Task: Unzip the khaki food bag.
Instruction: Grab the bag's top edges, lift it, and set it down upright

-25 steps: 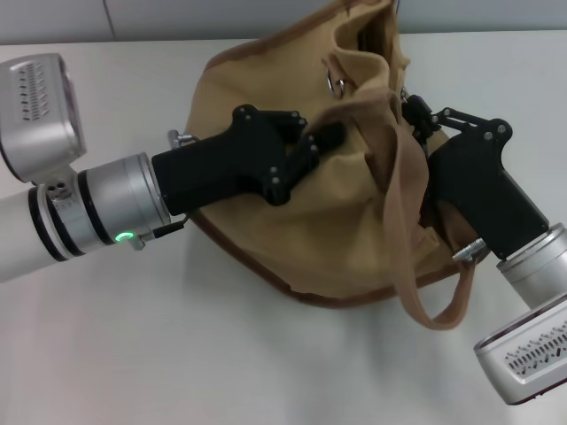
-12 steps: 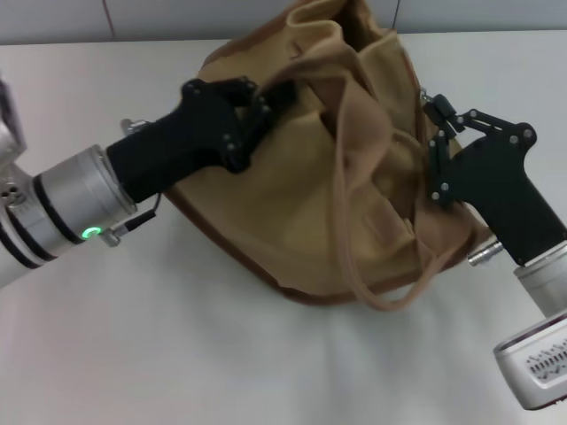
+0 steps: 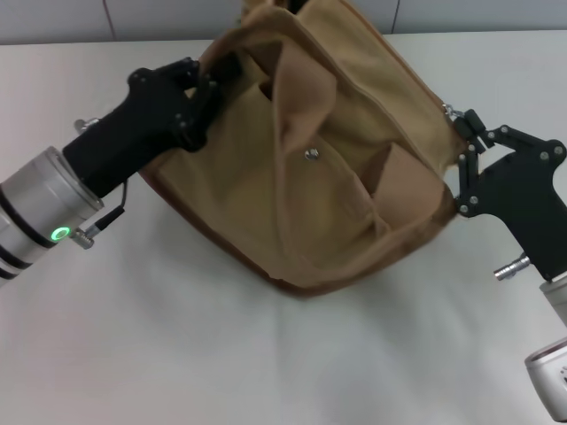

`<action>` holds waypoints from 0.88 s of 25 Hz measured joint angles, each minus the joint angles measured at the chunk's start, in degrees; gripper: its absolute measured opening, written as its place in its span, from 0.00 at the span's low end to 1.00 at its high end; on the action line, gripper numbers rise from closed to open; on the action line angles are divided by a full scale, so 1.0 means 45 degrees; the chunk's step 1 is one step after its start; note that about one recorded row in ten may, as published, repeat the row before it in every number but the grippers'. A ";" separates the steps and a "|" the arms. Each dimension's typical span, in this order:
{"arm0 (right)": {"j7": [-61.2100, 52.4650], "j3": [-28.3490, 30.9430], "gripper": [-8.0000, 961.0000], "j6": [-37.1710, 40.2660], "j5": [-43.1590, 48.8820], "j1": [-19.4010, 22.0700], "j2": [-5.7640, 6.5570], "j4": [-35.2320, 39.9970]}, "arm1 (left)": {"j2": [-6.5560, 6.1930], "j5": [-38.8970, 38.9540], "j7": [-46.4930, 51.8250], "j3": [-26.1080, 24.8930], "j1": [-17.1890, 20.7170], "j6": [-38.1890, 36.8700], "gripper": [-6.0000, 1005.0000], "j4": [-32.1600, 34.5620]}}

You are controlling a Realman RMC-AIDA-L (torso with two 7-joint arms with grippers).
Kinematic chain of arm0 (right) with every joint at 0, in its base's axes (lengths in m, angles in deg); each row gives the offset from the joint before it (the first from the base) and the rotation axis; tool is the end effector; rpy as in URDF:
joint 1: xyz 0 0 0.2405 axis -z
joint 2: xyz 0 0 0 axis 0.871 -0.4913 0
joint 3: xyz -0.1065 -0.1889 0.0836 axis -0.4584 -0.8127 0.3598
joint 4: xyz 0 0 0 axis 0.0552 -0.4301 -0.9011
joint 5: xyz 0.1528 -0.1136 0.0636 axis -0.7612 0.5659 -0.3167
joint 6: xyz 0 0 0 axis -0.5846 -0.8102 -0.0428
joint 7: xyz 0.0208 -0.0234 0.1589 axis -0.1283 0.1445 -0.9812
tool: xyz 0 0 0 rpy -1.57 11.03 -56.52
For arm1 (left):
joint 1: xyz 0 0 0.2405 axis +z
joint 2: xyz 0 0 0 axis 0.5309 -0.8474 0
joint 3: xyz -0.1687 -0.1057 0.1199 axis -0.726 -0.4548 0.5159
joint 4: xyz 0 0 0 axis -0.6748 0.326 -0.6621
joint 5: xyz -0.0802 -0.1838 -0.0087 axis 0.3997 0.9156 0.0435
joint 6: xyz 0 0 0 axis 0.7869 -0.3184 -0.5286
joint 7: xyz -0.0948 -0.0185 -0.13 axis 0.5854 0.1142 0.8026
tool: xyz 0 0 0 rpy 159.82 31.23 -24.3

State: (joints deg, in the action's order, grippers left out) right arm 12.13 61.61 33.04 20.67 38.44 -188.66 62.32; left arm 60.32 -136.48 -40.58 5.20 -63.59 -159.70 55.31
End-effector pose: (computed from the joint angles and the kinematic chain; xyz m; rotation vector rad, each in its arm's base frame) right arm 0.2414 0.2560 -0.0391 -1.7355 -0.2869 0.5646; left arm -0.1968 0.3143 -0.0169 -2.2147 -0.4442 -1.3528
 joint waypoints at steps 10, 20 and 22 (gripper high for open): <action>-0.0992 -0.0041 0.03 -0.0010 -0.0018 0.0409 -0.0006 0.0517 | -0.0017 0.1276 0.0001 -0.0030 0.0638 0.0029 0.07 -0.0043; -0.1552 -0.0132 0.04 0.0001 0.0074 0.0302 0.0017 0.0520 | -0.0037 0.1292 -0.0099 -0.0138 0.0854 0.0138 0.07 -0.0050; -0.1770 -0.0076 0.04 -0.0098 0.0059 0.0279 0.0024 0.0566 | -0.0048 0.1292 -0.0124 -0.0225 0.0910 0.0168 0.08 -0.0050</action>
State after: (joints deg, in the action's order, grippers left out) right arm 4.16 61.27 32.60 20.94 39.70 -188.55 64.87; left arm 60.11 -130.67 -41.14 4.19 -59.50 -158.95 55.09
